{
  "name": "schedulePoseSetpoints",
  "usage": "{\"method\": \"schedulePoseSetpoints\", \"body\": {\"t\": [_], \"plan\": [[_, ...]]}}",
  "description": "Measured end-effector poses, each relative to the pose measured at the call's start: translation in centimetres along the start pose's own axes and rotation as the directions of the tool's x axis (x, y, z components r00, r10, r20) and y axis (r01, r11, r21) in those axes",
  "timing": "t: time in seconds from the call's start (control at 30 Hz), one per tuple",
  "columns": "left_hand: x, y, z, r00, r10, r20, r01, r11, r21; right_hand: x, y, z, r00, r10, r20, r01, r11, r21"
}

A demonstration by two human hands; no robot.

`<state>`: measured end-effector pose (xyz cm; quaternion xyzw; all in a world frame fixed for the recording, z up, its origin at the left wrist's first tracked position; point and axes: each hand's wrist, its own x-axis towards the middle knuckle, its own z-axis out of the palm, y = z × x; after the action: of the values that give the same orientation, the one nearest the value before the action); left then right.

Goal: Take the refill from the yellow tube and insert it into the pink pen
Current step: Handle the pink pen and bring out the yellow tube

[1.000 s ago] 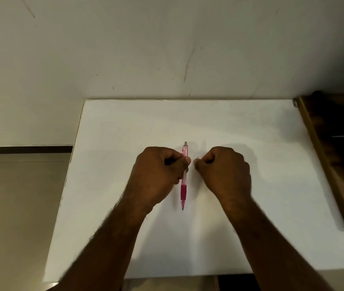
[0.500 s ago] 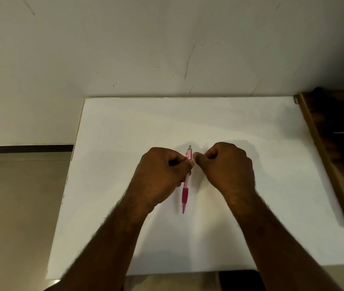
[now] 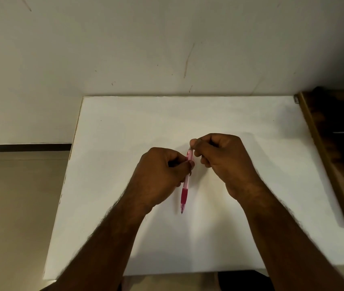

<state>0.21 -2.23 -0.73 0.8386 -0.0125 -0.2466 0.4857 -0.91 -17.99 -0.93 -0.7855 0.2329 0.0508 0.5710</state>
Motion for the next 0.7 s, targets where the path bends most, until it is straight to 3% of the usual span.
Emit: {"method": "schedulePoseSetpoints", "body": {"t": [0.17,0.33,0.5,0.7], "plan": [[0.1,-0.2,0.2,1.000,-0.001,0.015,0.001,1.000,0.004,0.3,0.2,0.5,0.998,-0.056,-0.004,0.055,0.992,-0.114],[0.0,-0.5,-0.1,0.998,-0.024,0.064,0.024,1.000,-0.003,1.0,1.2,0.1,0.981,-0.098,-0.166,0.066,0.980,-0.188],[0.3,-0.8,-0.7,0.998,-0.063,0.016,0.064,0.997,-0.041,0.5,2.1,0.8,0.980,-0.140,-0.140,0.045,0.846,-0.532],[0.3,-1.3,-0.5,0.998,-0.065,-0.005,0.065,0.998,-0.008,0.3,2.4,1.8,0.981,-0.146,-0.126,0.028,0.753,-0.657]]}}
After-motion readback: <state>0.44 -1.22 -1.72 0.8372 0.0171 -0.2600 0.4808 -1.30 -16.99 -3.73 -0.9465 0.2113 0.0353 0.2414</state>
